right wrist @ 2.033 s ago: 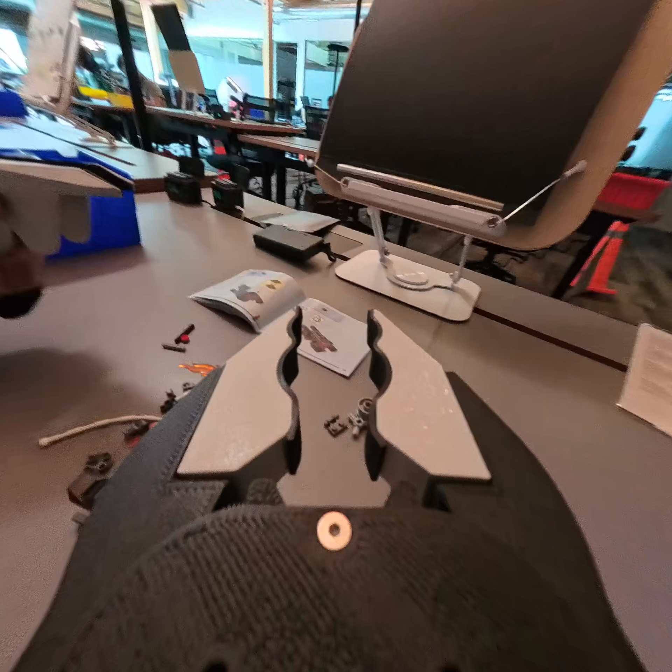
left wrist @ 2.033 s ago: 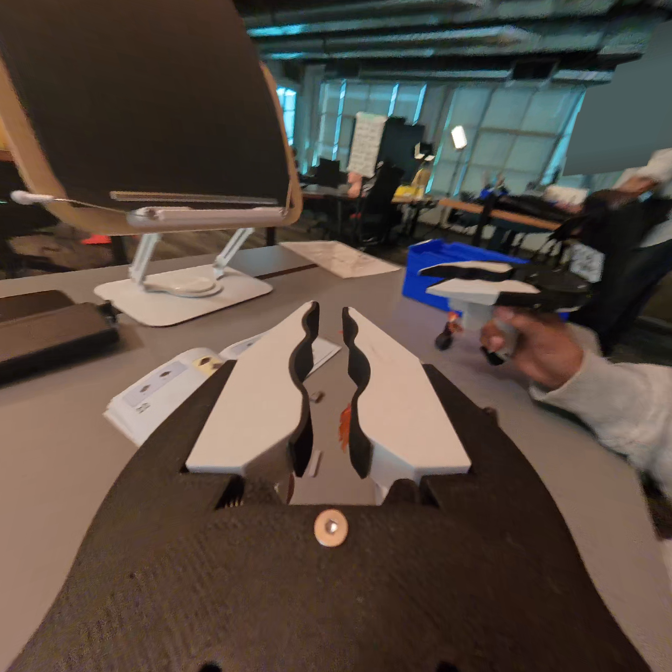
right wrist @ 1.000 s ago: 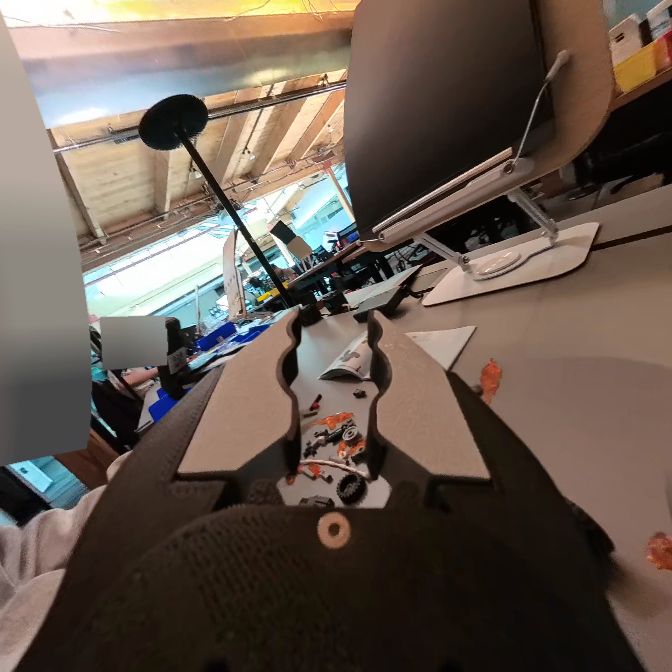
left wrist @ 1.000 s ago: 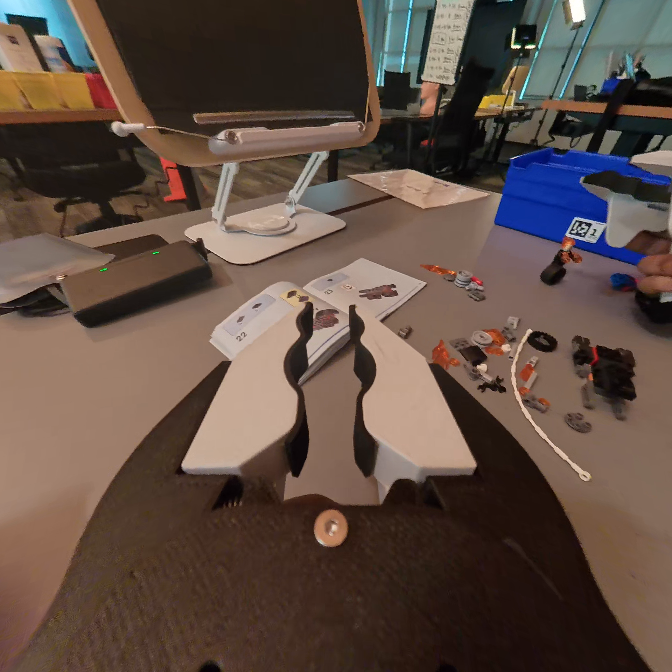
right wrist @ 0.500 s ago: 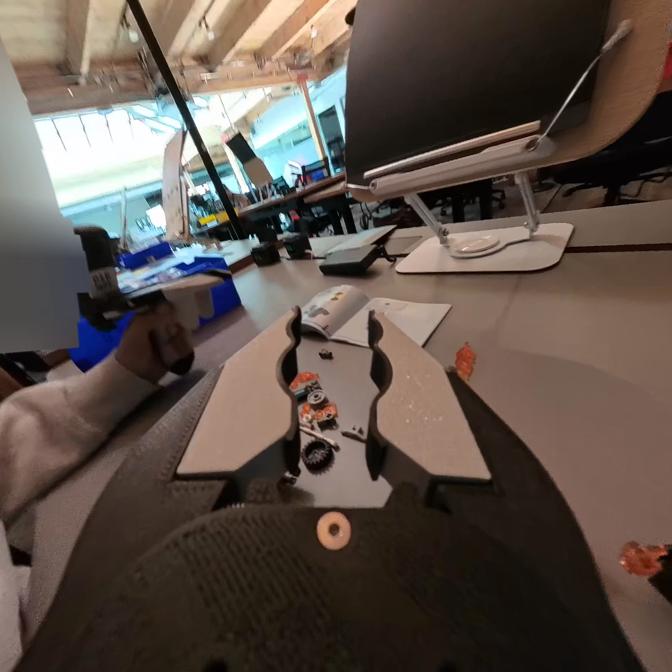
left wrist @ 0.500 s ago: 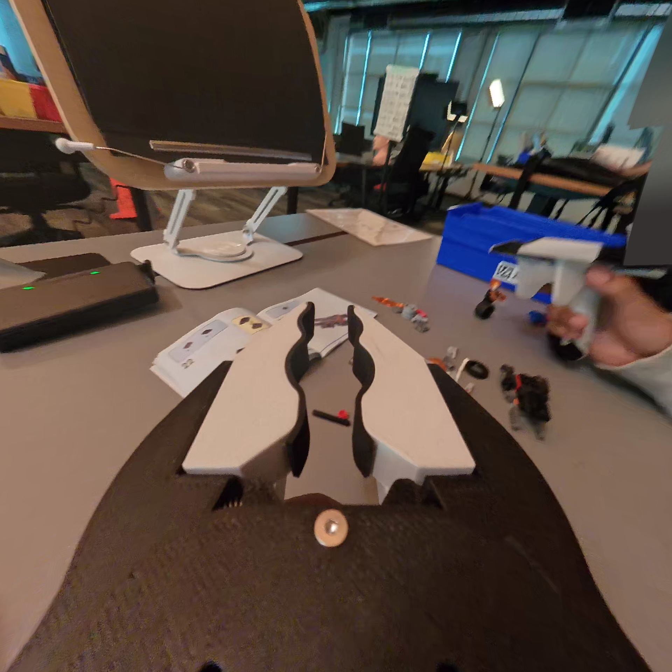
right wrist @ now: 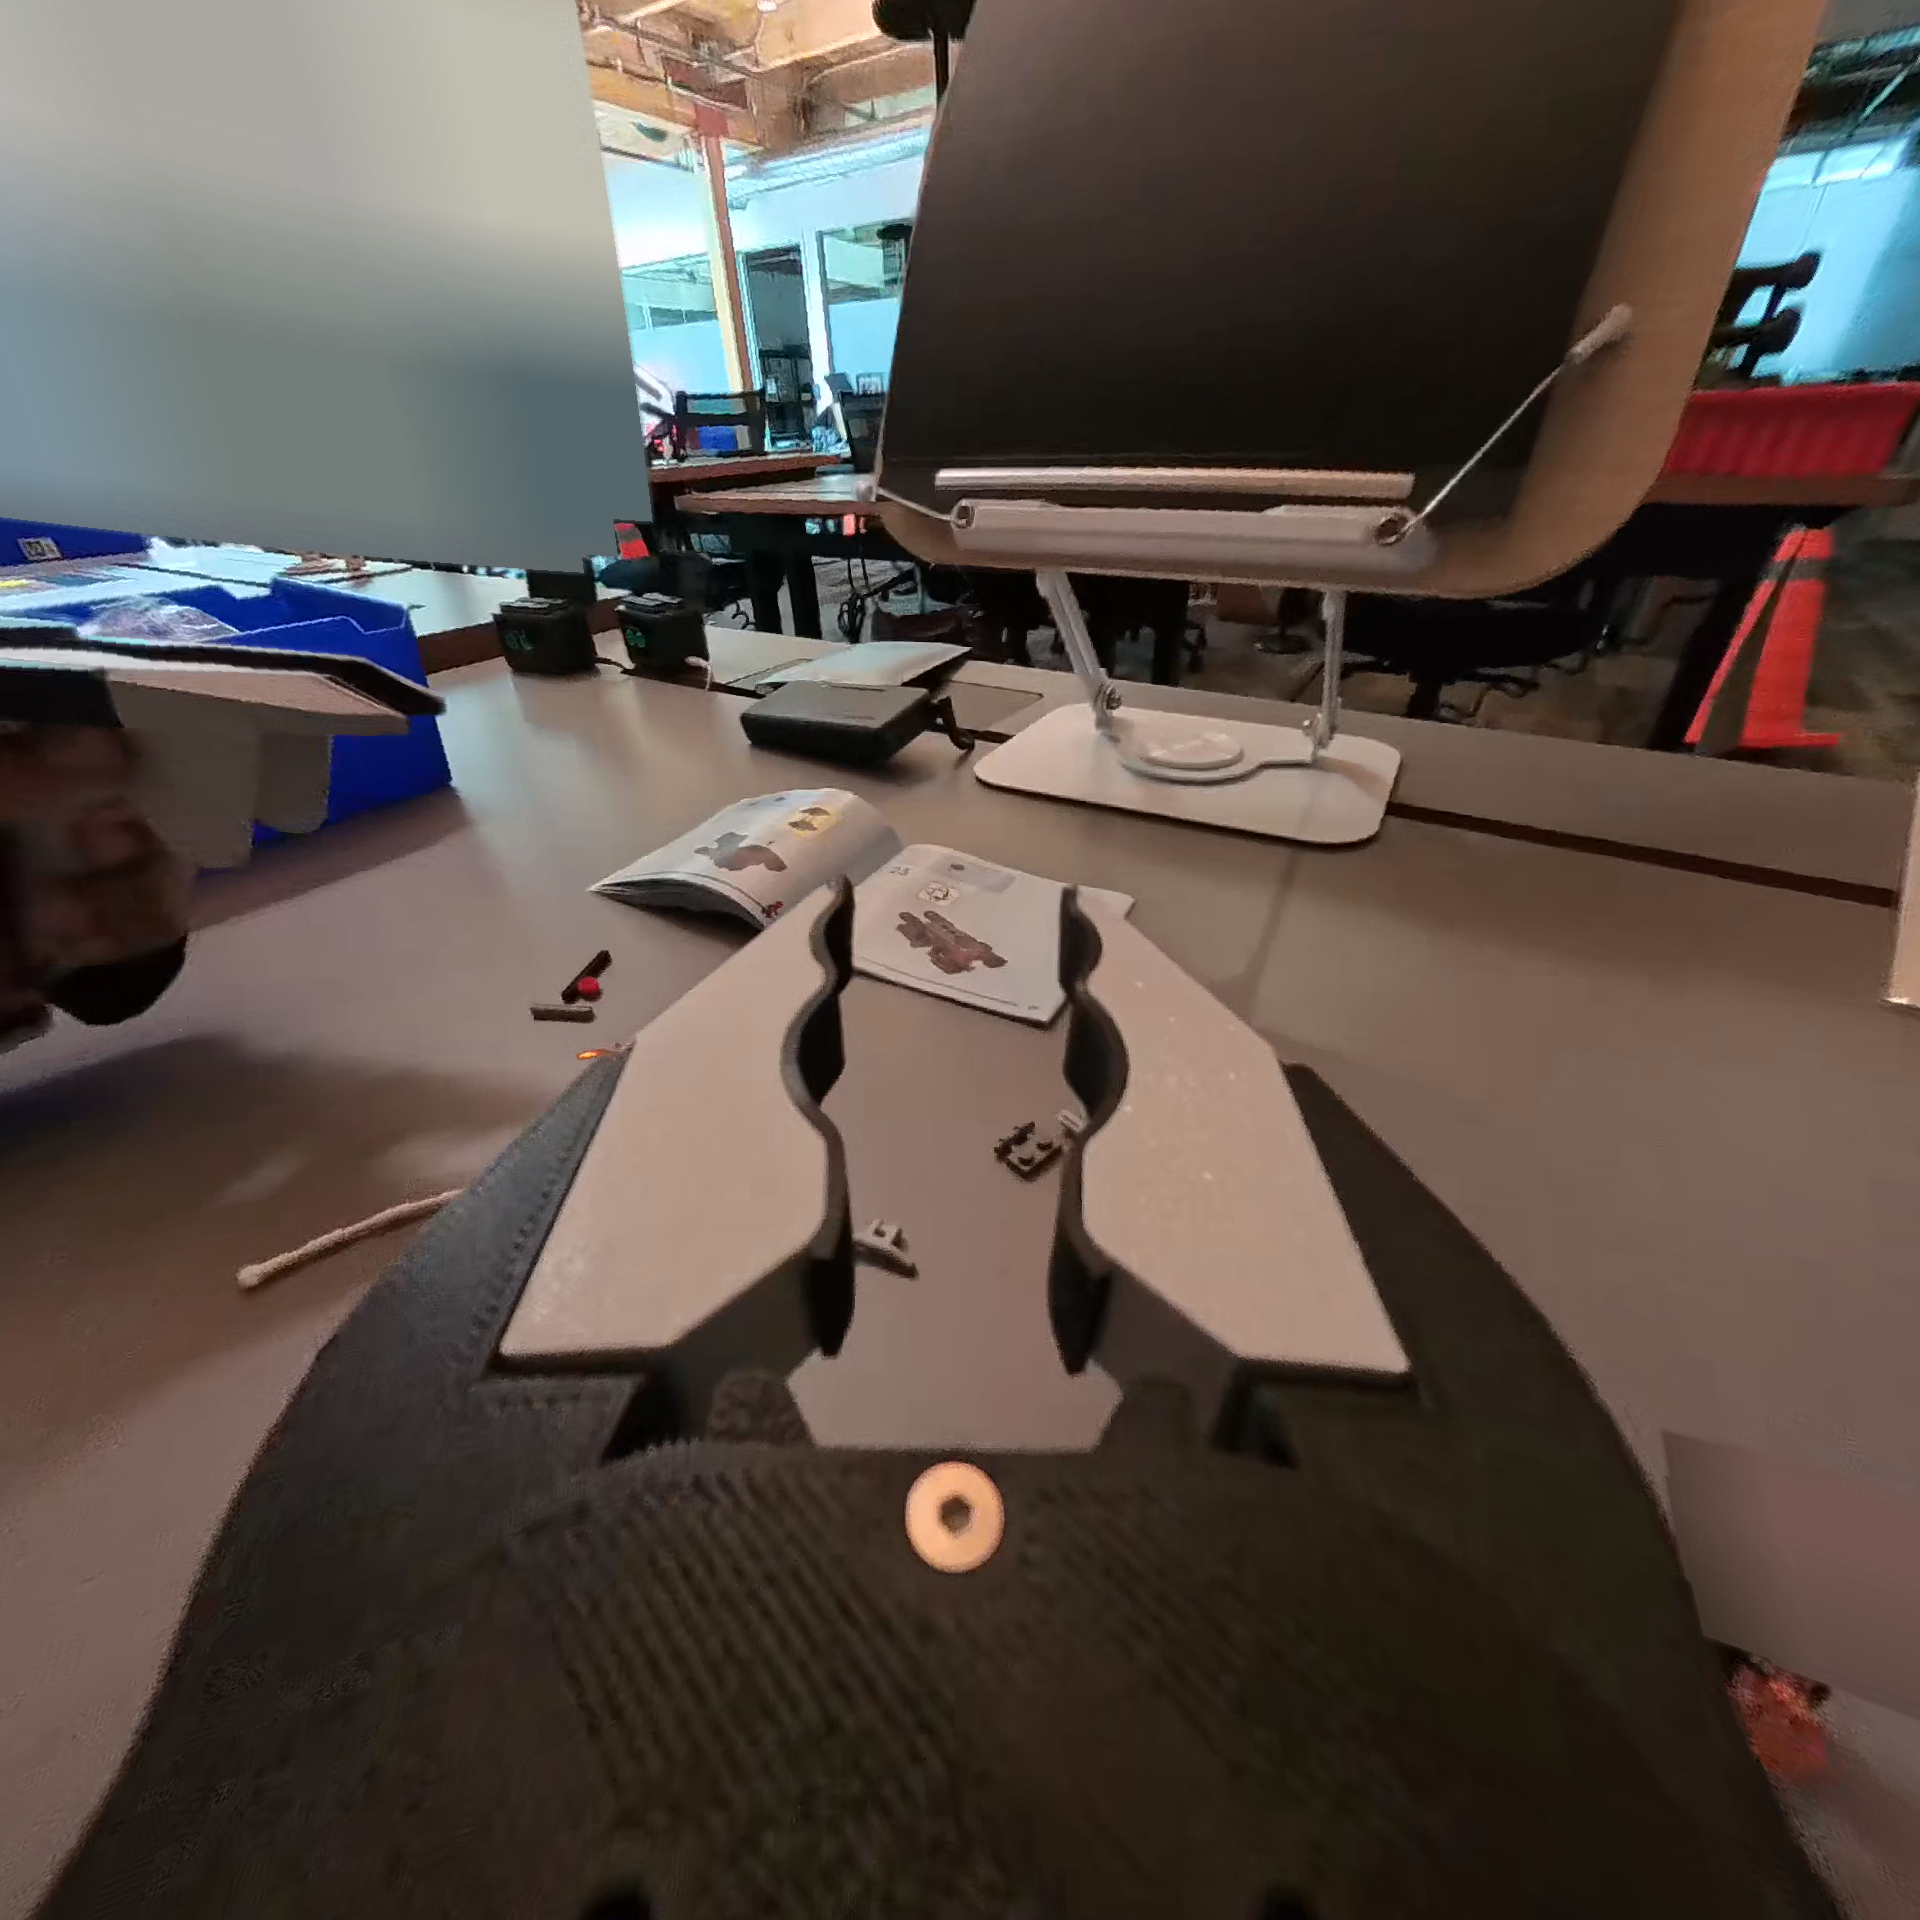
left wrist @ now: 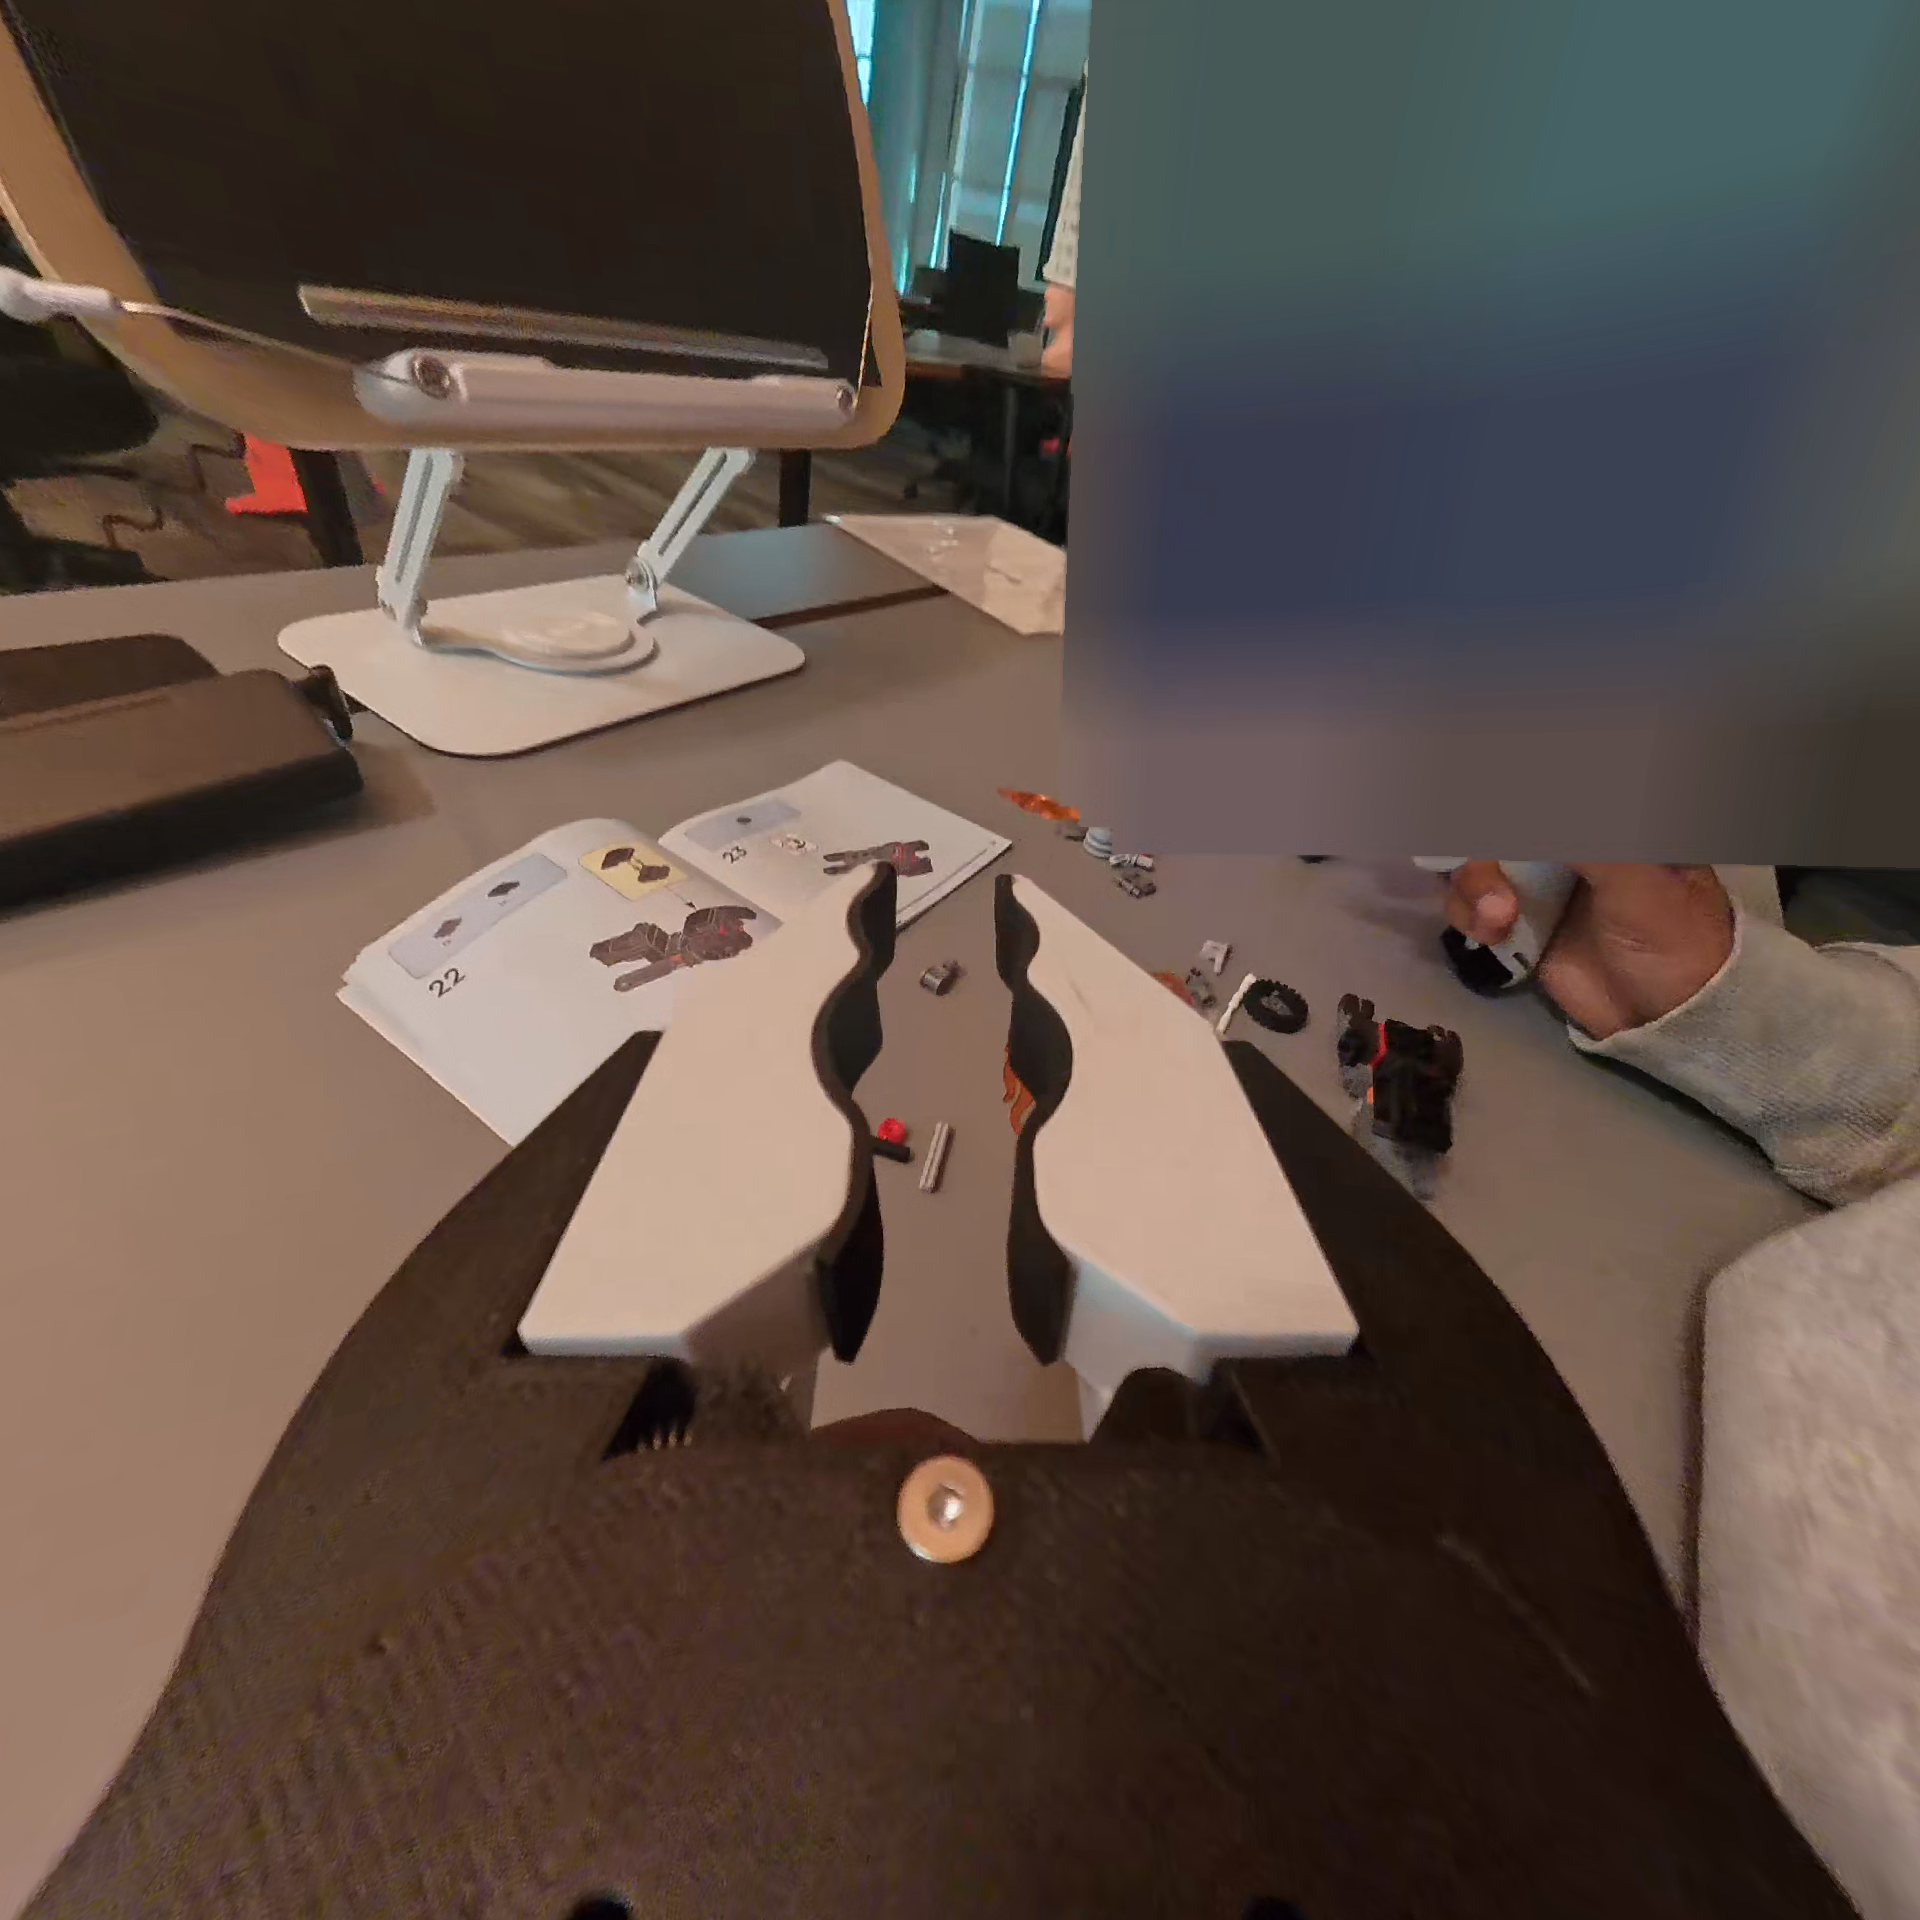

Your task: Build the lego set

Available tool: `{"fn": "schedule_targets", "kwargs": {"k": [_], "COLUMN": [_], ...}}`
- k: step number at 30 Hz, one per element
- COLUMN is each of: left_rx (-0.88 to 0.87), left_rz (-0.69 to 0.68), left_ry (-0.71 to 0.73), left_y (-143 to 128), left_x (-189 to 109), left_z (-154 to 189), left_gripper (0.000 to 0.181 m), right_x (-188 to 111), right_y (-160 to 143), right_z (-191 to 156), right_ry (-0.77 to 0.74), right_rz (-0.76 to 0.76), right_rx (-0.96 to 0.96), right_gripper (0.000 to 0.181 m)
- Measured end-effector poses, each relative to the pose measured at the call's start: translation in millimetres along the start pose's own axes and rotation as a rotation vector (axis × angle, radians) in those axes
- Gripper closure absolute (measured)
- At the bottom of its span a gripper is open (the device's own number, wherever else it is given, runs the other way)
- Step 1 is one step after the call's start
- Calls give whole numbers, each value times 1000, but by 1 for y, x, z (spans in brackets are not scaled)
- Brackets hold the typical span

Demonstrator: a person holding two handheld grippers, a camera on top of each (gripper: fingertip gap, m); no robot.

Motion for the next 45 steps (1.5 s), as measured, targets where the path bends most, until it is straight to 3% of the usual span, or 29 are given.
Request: {"fn": "schedule_targets", "kwargs": {"k": [9, 17, 27, 45], "left_rx": [-73, -120, -103, -92], "left_rz": [10, 0, -85, -154], "left_ry": [-30, -73, -77, -87], "left_y": [1, -3, -18, -29], "left_x": [1, 5, 12, 15], "left_z": [2, 11, 14, 17], "left_gripper": [164, 163, 162, 161], "right_x": [10, -9, -16, -10], "right_y": [5, 30, 30, 24], "right_z": [-10, -16, -21, -23], "right_ry": [70, 71, 129, 140], "right_rz": [24, 107, 131, 90], "right_rx": [-49, -72, 74, 56], "right_gripper": [143, 145, 144, 145]}}
Point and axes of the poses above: each gripper's, where its closed fingertips meet, x out along the fingers, y out of its top, z = x × y across the jaws, the point moved 4 cm from there along -x, back along the fingers, and after that the axes turned 14 degrees about z, right-handed, at the moved point
